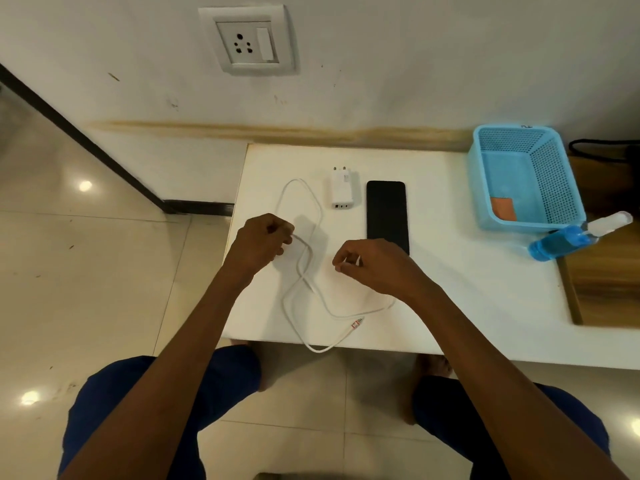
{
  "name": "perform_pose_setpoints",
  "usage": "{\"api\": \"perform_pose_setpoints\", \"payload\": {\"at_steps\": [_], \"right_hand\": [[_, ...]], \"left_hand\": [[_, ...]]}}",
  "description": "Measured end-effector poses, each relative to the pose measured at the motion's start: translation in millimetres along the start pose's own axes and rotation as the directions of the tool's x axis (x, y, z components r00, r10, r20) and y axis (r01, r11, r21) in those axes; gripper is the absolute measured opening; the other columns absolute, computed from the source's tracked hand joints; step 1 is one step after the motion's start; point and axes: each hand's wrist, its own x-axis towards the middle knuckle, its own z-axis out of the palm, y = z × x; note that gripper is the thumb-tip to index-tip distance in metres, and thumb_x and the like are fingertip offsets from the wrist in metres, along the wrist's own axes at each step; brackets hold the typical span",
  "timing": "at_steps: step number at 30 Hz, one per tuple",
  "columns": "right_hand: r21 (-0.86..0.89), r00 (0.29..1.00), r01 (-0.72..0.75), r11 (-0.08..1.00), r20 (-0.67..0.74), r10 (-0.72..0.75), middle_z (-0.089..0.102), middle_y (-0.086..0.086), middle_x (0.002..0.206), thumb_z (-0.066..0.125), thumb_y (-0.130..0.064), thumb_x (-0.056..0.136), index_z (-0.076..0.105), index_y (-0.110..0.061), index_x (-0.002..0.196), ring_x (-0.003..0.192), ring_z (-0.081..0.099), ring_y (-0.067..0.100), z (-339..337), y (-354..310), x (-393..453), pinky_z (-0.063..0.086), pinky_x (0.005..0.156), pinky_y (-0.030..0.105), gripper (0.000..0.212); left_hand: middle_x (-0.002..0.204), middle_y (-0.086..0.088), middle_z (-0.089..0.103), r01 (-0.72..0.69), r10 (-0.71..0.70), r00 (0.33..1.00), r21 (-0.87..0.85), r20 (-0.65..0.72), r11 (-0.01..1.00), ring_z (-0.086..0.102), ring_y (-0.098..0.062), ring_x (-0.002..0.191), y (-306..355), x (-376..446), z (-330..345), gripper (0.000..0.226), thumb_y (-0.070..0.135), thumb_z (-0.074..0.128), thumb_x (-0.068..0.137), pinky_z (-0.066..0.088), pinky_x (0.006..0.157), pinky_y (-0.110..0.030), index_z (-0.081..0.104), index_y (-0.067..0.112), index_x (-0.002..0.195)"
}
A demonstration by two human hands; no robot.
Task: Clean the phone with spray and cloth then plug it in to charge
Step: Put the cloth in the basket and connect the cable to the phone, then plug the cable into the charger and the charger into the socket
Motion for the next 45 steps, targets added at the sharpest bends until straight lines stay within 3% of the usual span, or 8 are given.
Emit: {"api": "perform_pose_setpoints", "payload": {"at_steps": [7,14,21,28,34,40,43,45], "right_hand": [[-0.095,0.991,0.042,0.995,0.128,-0.03,0.071,-0.007,0.106,0.064,-0.038,0.094,0.07,-0.032,0.104,0.095,0.065,0.014,8.8,-12.6,7.2,0.055,0.086,0.037,0.013],[-0.096,1.0,0.006,0.995,-0.026,-0.008,0.066,-0.013,0.092,0.06,-0.042,0.095,0.068,-0.034,0.104,0.086,0.065,0.012,10.4,-11.6,17.5,0.056,0.079,0.035,0.014],[0.063,1.0,0.023,0.998,0.0,-0.023,0.072,-0.016,0.088,0.06,-0.038,0.096,0.068,-0.039,0.097,0.081,0.067,0.006,8.0,-13.2,21.1,0.057,0.077,0.035,0.008],[0.512,0.975,0.022,0.859,0.178,-0.131,0.078,0.001,0.091,0.053,-0.022,0.102,0.073,-0.023,0.105,0.076,0.064,0.013,-0.3,-31.1,14.1,0.044,0.064,0.023,0.02],[0.586,0.959,0.031,0.81,0.211,-0.19,0.075,-0.003,0.102,0.064,-0.033,0.095,0.074,-0.033,0.11,0.094,0.066,0.009,-11.0,-27.0,10.9,0.047,0.084,0.024,0.018],[0.095,0.966,0.257,0.962,-0.043,-0.253,0.066,-0.013,0.099,0.073,-0.033,0.089,0.078,-0.034,0.099,0.097,0.06,0.011,-10.3,-9.5,12.2,0.048,0.088,0.04,0.011],[-0.314,0.914,0.239,0.919,-0.246,-0.322,0.059,-0.005,0.098,0.066,-0.037,0.092,0.077,-0.037,0.103,0.093,0.053,0.021,-12.7,-3.9,9.9,0.042,0.082,0.041,0.015],[-0.339,0.904,0.201,0.919,-0.298,-0.307,0.066,-0.007,0.09,0.062,-0.038,0.095,0.076,-0.038,0.105,0.086,0.058,0.021,-17.0,-2.7,5.8,0.042,0.074,0.036,0.017]], "left_hand": [[0.082,0.007,0.065,-0.043,-0.133,0.952,0.55,0.276,0.834,0.06,-0.009,0.068,-21.9,-2.5,-3.6,0.034,0.054,0.079,0.075,0.042,0.053,-0.021,0.062,0.025,0.08],[0.099,0.001,0.067,-0.217,-0.033,0.949,0.727,0.314,0.651,0.058,-0.015,0.082,-43.0,-17.5,6.8,0.025,0.049,0.065,0.088,0.042,0.068,-0.028,0.057,0.027,0.085],[0.068,-0.002,0.072,-0.049,0.016,0.971,0.131,0.24,0.99,0.065,-0.012,0.05,-26.2,-17.2,-39.3,0.019,0.034,0.071,0.089,0.051,0.048,-0.02,0.069,0.015,0.086],[0.069,-0.006,0.068,0.044,-0.011,0.993,-0.271,0.121,0.961,0.059,-0.017,0.048,-19.1,-21.1,-57.7,0.024,0.026,0.072,0.09,0.052,0.048,-0.027,0.073,0.002,0.096],[0.069,-0.009,0.065,0.102,-0.098,0.995,-0.369,0.031,0.924,0.059,-0.018,0.047,-16.2,-21.8,-54.0,0.023,0.018,0.07,0.091,0.051,0.048,-0.025,0.071,-0.003,0.099],[0.066,-0.011,0.07,0.077,-0.093,0.994,-0.255,-0.051,0.964,0.064,-0.023,0.047,-12.5,-14.0,-42.5,0.012,0.013,0.064,0.094,0.053,0.046,-0.029,0.061,0.013,0.106],[0.076,-0.005,0.072,-0.009,0.018,0.997,0.119,-0.073,0.993,0.066,-0.022,0.059,-15.5,-9.8,-32.4,0.009,0.019,0.06,0.094,0.053,0.052,-0.031,0.059,0.024,0.101],[0.084,0.001,0.069,-0.064,0.09,0.994,0.336,-0.062,0.94,0.065,-0.02,0.07,-15.4,-8.3,-24.2,0.005,0.026,0.058,0.094,0.053,0.065,-0.034,0.062,0.026,0.099]]}}
